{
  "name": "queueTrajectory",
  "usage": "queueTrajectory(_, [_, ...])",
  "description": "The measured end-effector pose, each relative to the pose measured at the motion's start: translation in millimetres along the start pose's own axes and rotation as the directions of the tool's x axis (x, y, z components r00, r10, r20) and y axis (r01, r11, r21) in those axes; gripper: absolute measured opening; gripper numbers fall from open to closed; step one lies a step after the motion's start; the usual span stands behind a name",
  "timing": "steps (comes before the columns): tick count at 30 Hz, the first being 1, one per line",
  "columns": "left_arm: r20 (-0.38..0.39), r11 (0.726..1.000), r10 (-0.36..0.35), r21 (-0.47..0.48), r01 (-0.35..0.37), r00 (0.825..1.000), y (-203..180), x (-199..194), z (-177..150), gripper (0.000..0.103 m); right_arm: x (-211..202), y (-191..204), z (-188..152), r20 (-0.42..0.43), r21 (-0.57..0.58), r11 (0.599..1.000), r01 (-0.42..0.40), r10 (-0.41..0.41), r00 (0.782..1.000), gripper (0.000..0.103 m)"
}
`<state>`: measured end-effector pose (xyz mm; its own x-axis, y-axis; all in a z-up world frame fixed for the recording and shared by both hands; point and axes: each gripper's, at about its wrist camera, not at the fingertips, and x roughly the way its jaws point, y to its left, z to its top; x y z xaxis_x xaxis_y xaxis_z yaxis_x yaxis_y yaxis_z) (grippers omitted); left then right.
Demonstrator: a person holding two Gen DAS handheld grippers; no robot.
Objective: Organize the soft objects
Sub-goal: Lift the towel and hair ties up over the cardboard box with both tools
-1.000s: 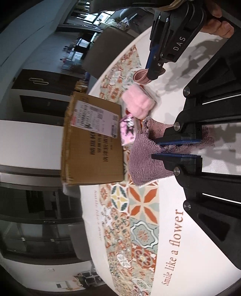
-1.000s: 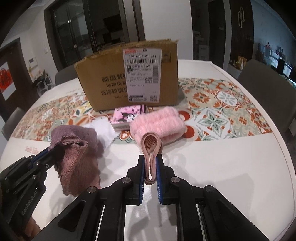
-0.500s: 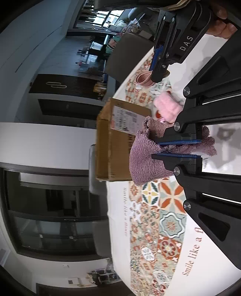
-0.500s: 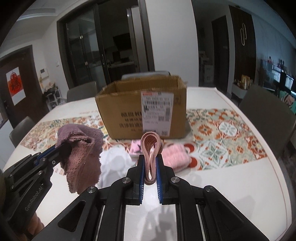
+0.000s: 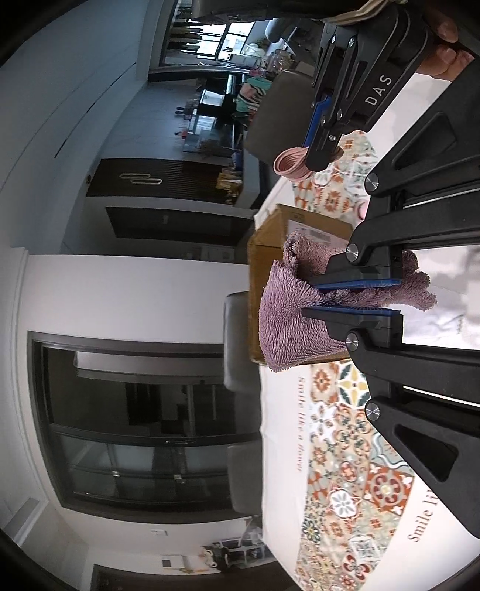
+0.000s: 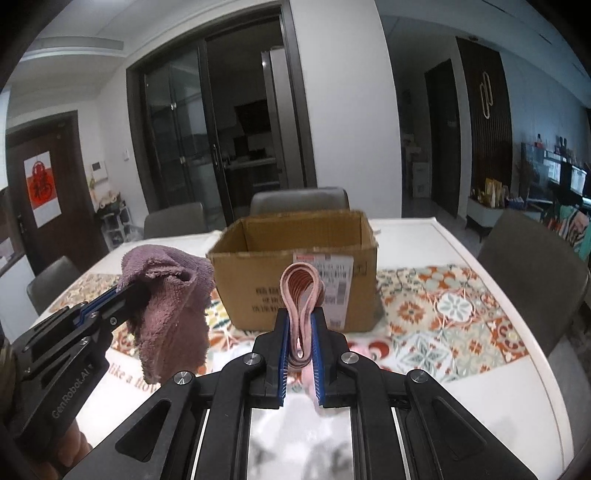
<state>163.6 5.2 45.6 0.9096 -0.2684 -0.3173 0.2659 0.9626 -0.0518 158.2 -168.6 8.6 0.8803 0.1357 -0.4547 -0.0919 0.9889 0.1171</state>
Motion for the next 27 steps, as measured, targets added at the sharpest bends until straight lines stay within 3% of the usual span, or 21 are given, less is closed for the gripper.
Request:
queueTrajectory(14, [0.096, 1.000, -0.003, 0.032, 0.000, 0.995, 4, 21, 43, 0.010, 7, 1, 51, 0.127, -0.038, 0.999, -0.014, 0.018, 0.992, 0.013])
queueTrajectory(27, [0.130, 0.998, -0.002, 0.061, -0.006, 0.991, 5, 53, 69, 0.010, 29, 1, 80, 0.174, -0.070, 0.998, -0.007, 0.019, 0.984, 0.013])
